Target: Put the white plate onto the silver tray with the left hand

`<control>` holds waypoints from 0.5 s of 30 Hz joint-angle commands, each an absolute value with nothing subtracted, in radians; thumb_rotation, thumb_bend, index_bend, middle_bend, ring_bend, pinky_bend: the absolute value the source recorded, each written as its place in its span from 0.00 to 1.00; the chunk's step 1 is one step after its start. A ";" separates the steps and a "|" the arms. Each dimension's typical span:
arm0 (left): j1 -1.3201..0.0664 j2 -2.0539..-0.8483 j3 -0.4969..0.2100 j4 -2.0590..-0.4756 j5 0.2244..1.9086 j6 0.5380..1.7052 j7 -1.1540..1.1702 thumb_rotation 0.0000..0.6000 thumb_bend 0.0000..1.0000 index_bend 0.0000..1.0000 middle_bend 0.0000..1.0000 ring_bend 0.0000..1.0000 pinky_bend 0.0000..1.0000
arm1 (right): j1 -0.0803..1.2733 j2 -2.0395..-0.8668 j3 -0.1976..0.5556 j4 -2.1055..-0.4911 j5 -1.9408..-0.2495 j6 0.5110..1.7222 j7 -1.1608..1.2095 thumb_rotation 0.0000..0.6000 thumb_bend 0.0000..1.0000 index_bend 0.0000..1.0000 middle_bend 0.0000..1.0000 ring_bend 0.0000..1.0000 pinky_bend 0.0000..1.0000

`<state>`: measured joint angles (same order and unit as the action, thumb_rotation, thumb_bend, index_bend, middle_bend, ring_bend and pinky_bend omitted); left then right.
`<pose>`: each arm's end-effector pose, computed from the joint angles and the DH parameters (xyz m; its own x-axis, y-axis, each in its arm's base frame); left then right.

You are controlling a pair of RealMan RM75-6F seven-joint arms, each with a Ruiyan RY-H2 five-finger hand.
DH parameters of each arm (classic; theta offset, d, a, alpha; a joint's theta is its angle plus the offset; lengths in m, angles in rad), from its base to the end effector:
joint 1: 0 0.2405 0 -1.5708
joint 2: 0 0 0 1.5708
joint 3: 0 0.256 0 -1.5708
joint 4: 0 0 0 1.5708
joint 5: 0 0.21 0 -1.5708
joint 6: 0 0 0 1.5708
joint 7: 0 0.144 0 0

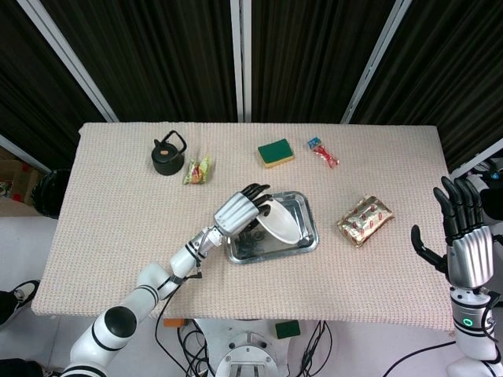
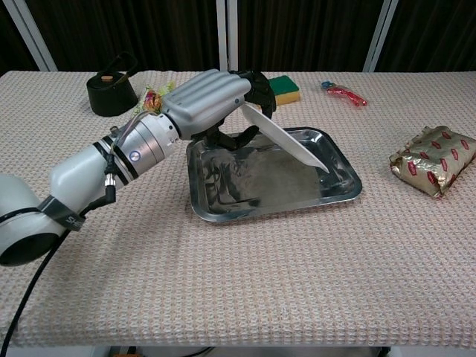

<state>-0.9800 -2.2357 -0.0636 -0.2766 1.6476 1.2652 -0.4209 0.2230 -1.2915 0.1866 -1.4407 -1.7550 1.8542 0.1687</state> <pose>-0.0759 0.3675 -0.1215 0.3259 -0.0087 0.9454 0.6247 -0.7485 -0.2223 -0.2391 -0.2238 0.1724 0.0662 0.4409 0.8951 -0.8597 -0.4301 0.2755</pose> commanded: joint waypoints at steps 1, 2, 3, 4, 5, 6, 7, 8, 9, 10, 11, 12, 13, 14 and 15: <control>-0.975 -2.236 -0.054 -0.271 1.648 1.269 -0.427 1.00 0.51 0.68 0.31 0.14 0.21 | 0.224 -1.294 0.187 -1.437 -1.753 1.853 0.171 1.00 0.46 0.00 0.00 0.00 0.00; -0.972 -2.235 -0.050 -0.269 1.650 1.271 -0.429 1.00 0.50 0.64 0.31 0.14 0.21 | 0.224 -1.294 0.188 -1.436 -1.751 1.852 0.172 1.00 0.46 0.00 0.00 0.00 0.00; -0.969 -2.234 -0.044 -0.266 1.652 1.274 -0.431 1.00 0.49 0.61 0.31 0.14 0.21 | 0.224 -1.295 0.188 -1.435 -1.749 1.851 0.173 1.00 0.46 0.00 0.00 0.00 0.00; -0.966 -2.233 -0.039 -0.264 1.654 1.276 -0.431 1.00 0.47 0.55 0.31 0.14 0.21 | 0.224 -1.296 0.188 -1.433 -1.748 1.850 0.174 1.00 0.46 0.00 0.00 0.00 0.00; -0.963 -2.232 -0.035 -0.261 1.655 1.277 -0.431 1.00 0.46 0.49 0.31 0.14 0.21 | 0.224 -1.297 0.188 -1.431 -1.747 1.849 0.175 1.00 0.46 0.00 0.00 0.00 0.00; -0.960 -2.231 -0.031 -0.259 1.656 1.277 -0.430 1.00 0.45 0.46 0.31 0.14 0.21 | 0.224 -1.299 0.187 -1.430 -1.747 1.849 0.176 1.00 0.46 0.00 0.00 0.00 0.00; -0.958 -2.230 -0.027 -0.258 1.656 1.276 -0.430 1.00 0.44 0.40 0.30 0.14 0.21 | 0.224 -1.300 0.187 -1.428 -1.746 1.848 0.176 1.00 0.46 0.00 0.00 0.00 0.00; -0.956 -2.228 -0.024 -0.257 1.657 1.276 -0.428 1.00 0.43 0.36 0.30 0.14 0.21 | 0.224 -1.301 0.187 -1.427 -1.746 1.847 0.176 1.00 0.46 0.00 0.00 0.00 0.00; -0.953 -2.225 -0.020 -0.255 1.658 1.277 -0.425 1.00 0.42 0.34 0.30 0.14 0.21 | 0.224 -1.302 0.186 -1.426 -1.746 1.848 0.177 1.00 0.46 0.00 0.00 0.00 0.00; -0.950 -2.223 -0.017 -0.255 1.659 1.279 -0.423 1.00 0.41 0.32 0.30 0.14 0.21 | 0.224 -1.302 0.186 -1.425 -1.746 1.848 0.177 1.00 0.46 0.00 0.00 0.00 0.00; -0.945 -2.218 -0.011 -0.256 1.661 1.282 -0.421 1.00 0.40 0.31 0.29 0.14 0.20 | 0.224 -1.302 0.186 -1.425 -1.747 1.849 0.176 1.00 0.46 0.00 0.00 0.00 0.00; -0.942 -2.213 -0.007 -0.258 1.663 1.283 -0.419 1.00 0.39 0.30 0.29 0.14 0.20 | 0.223 -1.302 0.187 -1.425 -1.747 1.850 0.176 1.00 0.46 0.00 0.00 0.00 0.00; -0.938 -2.209 -0.002 -0.259 1.664 1.284 -0.417 1.00 0.38 0.28 0.29 0.14 0.20 | 0.223 -1.301 0.187 -1.425 -1.746 1.850 0.176 1.00 0.46 0.00 0.00 0.00 0.00; -0.934 -2.204 0.002 -0.262 1.666 1.287 -0.415 1.00 0.37 0.26 0.29 0.14 0.20 | 0.223 -1.301 0.187 -1.425 -1.746 1.850 0.176 1.00 0.46 0.00 0.00 0.00 0.00; -0.928 -2.198 0.008 -0.265 1.669 1.292 -0.411 1.00 0.37 0.26 0.29 0.14 0.20 | 0.223 -1.301 0.187 -1.426 -1.745 1.849 0.176 1.00 0.46 0.00 0.00 0.00 0.00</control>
